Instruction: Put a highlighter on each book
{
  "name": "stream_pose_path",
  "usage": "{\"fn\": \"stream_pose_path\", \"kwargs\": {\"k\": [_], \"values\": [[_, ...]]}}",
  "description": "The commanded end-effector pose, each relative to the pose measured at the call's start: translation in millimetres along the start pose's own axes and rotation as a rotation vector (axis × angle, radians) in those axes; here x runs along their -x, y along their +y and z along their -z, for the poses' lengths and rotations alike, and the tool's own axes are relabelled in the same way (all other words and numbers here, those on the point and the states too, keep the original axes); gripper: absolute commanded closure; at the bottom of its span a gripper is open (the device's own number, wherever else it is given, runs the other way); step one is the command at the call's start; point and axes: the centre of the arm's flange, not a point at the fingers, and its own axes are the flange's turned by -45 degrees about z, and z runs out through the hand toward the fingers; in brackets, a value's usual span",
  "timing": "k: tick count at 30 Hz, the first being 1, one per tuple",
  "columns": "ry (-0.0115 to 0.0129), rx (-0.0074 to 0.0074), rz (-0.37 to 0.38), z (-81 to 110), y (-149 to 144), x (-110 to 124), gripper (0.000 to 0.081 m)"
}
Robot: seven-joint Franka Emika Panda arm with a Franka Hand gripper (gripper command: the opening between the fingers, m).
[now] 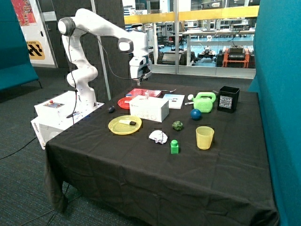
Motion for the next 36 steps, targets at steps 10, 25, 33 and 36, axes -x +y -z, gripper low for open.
{"fn": "stream_pose_path", "kwargs": {"k": [10,25,33,36], "values": [[-0.016,-0.0025,0.116,-14.4,-8,23,0.0597],[-0.0159,-0.0027,0.144,-41.5,-19,64,0.0481],[-0.0159,-0.0028,0.16,-55.7,-22,85,0.0475],[-0.0159,-0.0028,0.159,-60.9,-23,93,0.0467]]}}
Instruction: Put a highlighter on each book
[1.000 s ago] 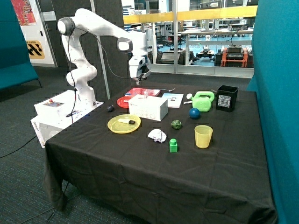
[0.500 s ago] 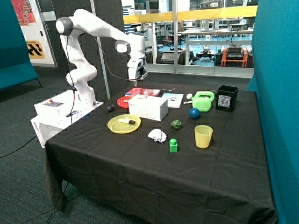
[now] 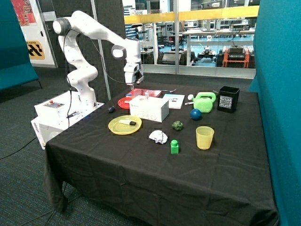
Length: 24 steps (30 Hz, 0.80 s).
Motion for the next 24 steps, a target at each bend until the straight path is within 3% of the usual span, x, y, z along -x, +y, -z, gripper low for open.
{"fn": "stream_pose_path", "kwargs": {"k": [1,17,24], "values": [[0.002,-0.004,0.017,-17.9,-8,25,0.0461],[0.0021,-0.004,0.057,-41.5,-22,42,0.0448],[0.0021,-0.0039,0.075,-54.0,-30,45,0.0479]]}}
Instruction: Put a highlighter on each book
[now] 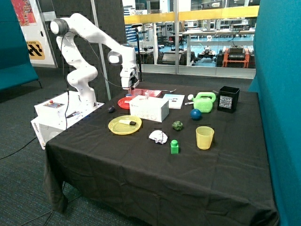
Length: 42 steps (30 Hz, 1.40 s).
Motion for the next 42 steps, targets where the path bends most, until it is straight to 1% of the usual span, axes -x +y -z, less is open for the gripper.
{"fn": "stream_pose_path", "kwargs": {"k": [1,5,8,9,12,16,19,29,42], "values": [[-0.0009,-0.0024,0.028,-17.8,-11,6,0.0478],[-0.0009,-0.0024,0.034,-23.2,-15,9,0.0468],[-0.0009,-0.0024,0.037,-27.0,-17,12,0.0441],[-0.0009,-0.0024,0.038,-28.5,-17,13,0.0478],[-0.0009,-0.0024,0.038,-33.1,-16,15,0.0417],[-0.0009,-0.0024,0.037,-38.0,-13,15,0.0379],[-0.0009,-0.0024,0.037,-41.5,-12,15,0.0365],[-0.0008,-0.0025,0.042,-54.5,-9,16,0.035],[-0.0008,-0.0025,0.055,-66.1,-12,12,0.0371]]}}
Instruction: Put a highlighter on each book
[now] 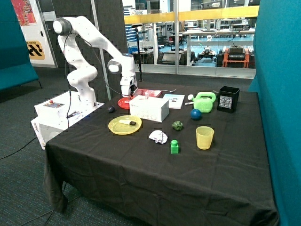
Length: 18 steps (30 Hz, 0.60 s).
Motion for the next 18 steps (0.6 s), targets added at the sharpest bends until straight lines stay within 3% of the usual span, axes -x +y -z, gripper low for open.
{"fn": "stream_pose_path", "kwargs": {"k": [1,18], "values": [[0.0003,0.0009,0.01,-10.0,-2,-2,0.0372],[0.0003,0.0009,0.016,-26.6,-6,8,0.0389]]}}
